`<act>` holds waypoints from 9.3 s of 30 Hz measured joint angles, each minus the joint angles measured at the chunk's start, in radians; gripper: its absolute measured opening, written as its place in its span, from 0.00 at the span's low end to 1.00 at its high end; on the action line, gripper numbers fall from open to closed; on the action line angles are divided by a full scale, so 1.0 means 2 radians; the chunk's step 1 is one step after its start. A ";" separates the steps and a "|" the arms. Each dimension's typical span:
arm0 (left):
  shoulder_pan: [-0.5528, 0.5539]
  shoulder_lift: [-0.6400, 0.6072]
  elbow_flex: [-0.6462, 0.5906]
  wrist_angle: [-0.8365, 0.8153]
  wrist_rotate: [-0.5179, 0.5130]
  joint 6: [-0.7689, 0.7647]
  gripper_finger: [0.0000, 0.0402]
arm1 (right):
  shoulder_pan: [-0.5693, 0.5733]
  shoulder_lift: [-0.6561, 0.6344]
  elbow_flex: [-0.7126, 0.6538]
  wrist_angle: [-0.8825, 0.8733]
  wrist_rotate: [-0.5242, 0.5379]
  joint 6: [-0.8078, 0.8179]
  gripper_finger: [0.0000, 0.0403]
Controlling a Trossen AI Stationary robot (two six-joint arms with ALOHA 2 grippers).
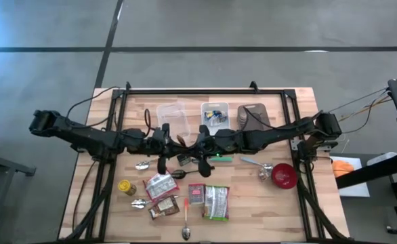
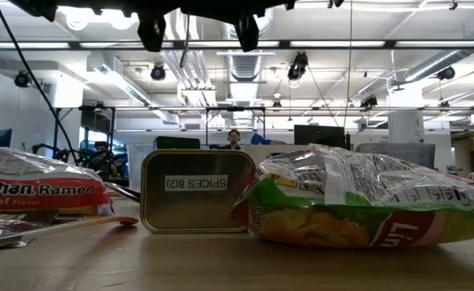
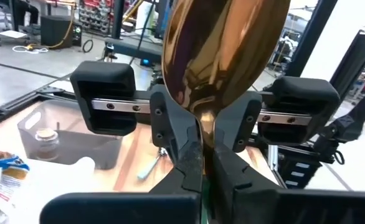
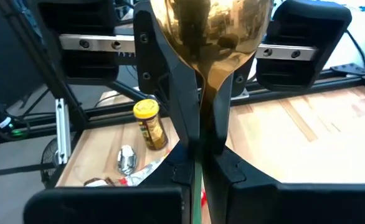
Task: Pick & Place Food Item
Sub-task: Put the gold spoon into the transparent bin, then put the yellow spoon into the transparent bin
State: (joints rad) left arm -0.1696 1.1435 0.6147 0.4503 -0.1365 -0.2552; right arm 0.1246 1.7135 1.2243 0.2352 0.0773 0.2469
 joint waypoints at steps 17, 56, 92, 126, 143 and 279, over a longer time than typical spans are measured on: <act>0.000 -0.003 0.000 0.000 0.016 -0.073 0.00 | 0.004 0.000 0.000 0.000 -0.038 -0.009 0.13; 0.251 -0.020 0.057 -0.393 -0.010 -0.307 0.00 | 0.094 -0.078 -0.001 -0.366 0.123 0.129 0.73; 0.331 0.265 0.247 -0.586 0.063 -0.188 0.00 | 0.111 -0.078 -0.001 -0.401 0.115 0.126 0.73; 0.354 0.341 0.247 -0.566 0.080 -0.186 0.00 | 0.111 -0.078 -0.001 -0.401 0.115 0.124 0.73; 0.355 0.342 0.247 -0.566 0.081 -0.186 0.26 | 0.111 -0.078 -0.001 -0.401 0.115 0.124 0.73; 0.061 0.083 -0.069 -0.463 0.035 -0.044 0.17 | 0.111 -0.077 -0.001 -0.401 0.115 0.107 0.73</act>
State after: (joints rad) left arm -0.0471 1.3090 0.4761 -0.4759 -0.0674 -0.3426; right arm 0.3468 1.5597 1.2224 -0.5667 0.3077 0.4603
